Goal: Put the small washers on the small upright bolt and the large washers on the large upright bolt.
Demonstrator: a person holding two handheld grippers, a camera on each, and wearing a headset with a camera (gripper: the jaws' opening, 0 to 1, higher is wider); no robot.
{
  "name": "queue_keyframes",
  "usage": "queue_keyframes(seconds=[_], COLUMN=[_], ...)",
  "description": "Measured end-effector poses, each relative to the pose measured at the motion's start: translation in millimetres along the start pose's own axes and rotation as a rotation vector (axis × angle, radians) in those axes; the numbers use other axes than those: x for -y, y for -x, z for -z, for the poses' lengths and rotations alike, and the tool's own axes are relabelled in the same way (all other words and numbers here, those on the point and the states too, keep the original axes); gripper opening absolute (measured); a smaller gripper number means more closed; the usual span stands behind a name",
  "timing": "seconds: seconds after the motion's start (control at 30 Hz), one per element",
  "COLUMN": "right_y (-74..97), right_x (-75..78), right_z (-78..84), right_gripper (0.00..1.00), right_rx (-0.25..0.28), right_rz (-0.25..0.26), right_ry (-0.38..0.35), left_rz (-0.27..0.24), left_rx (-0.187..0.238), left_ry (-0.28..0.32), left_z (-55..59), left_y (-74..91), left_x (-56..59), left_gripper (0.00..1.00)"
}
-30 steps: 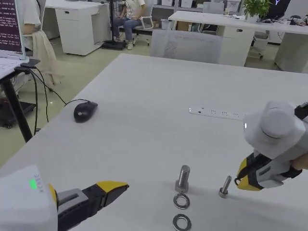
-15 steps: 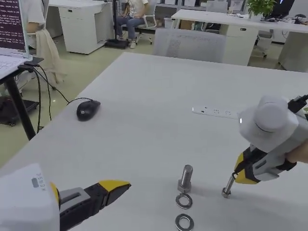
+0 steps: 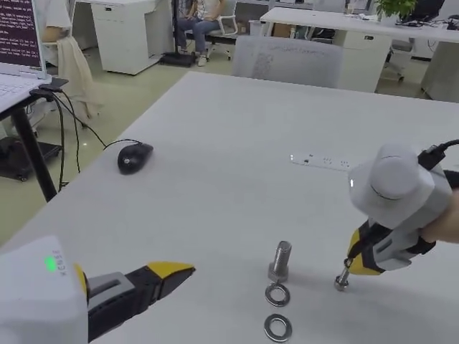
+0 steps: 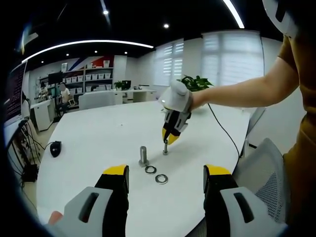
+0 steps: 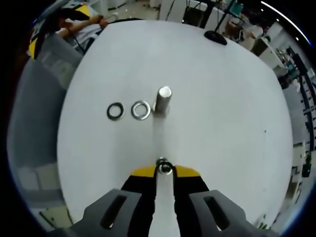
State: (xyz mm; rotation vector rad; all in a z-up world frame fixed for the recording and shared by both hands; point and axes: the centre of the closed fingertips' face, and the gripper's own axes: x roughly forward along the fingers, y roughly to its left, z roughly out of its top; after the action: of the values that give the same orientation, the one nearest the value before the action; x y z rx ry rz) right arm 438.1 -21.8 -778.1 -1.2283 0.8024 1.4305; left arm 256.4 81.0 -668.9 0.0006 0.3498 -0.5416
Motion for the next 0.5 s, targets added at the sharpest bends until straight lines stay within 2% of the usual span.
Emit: queue_keyframes(seconds=[0.23, 0.5], right_y=[-13.9, -22.4], right_x=[-1.3, -2.6], right_z=[7.0, 9.8], right_gripper=[0.13, 0.13], right_rx=[-0.009, -0.014], right_rz=[-0.015, -0.028], right_ry=[0.004, -0.001], left_rz=[-0.002, -0.006], left_rx=[-0.005, -0.011], left_ry=[0.004, 0.011], left_z=[2.9, 5.4], left_y=[-1.0, -1.0], left_x=[-0.4, -1.2], left_gripper=[0.6, 0.6])
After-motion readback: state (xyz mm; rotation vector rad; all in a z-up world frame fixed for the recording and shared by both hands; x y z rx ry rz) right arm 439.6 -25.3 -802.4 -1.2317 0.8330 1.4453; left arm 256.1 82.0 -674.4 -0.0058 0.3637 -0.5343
